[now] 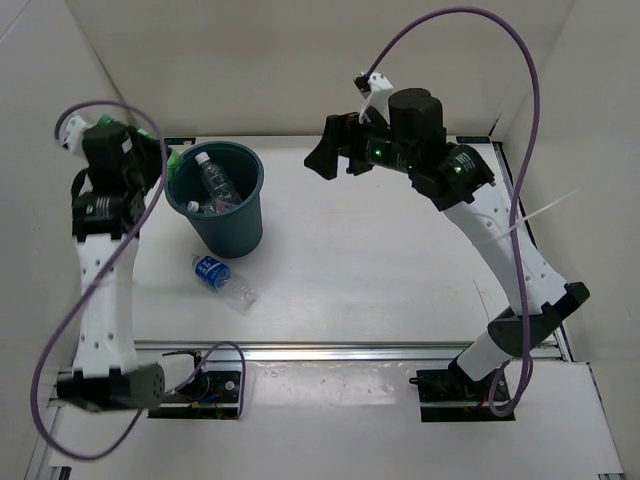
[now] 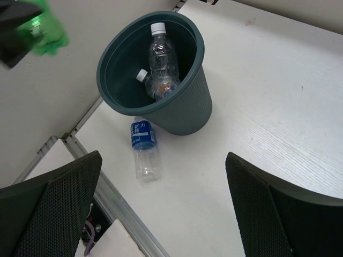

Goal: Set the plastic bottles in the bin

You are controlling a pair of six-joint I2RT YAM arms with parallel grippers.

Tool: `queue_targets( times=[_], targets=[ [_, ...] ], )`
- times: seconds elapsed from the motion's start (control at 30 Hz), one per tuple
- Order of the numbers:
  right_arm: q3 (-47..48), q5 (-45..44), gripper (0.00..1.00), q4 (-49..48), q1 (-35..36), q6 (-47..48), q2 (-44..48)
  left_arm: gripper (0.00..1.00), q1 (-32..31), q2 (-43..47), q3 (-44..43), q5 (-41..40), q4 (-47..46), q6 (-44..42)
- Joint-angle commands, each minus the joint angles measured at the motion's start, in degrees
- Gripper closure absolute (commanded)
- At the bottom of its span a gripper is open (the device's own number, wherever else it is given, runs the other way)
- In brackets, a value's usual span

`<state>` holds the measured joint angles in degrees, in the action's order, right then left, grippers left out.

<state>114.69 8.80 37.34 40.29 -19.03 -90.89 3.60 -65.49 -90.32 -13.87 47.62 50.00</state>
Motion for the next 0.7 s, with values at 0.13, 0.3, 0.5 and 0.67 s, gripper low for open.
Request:
queue_targets(
  times=[0.13,0.3,0.5,0.67],
  targets=[
    [-4.4,-2.6,0.0,-0.1,-2.1,2.3,7.3,0.29,-5.2,-15.5,-7.4,4.8,-3.0,-7.5],
    [-6.6,-1.9,0.0,0.5,-4.3,1.8,9.3,0.0,-7.0,-12.5,-10.6,-1.2,-2.4,-13.8],
    [-10.6,-1.4,0.0,0.5,-4.8,1.8,11.1,0.0,-3.5,6.1,-3.0,2.8,0.6,-13.4],
    [-13.0,-0.1,0.0,0.5,-5.3,0.8,11.6,0.0,-3.0,25.5,29.6,15.1,-4.5,-3.8]
  ],
)
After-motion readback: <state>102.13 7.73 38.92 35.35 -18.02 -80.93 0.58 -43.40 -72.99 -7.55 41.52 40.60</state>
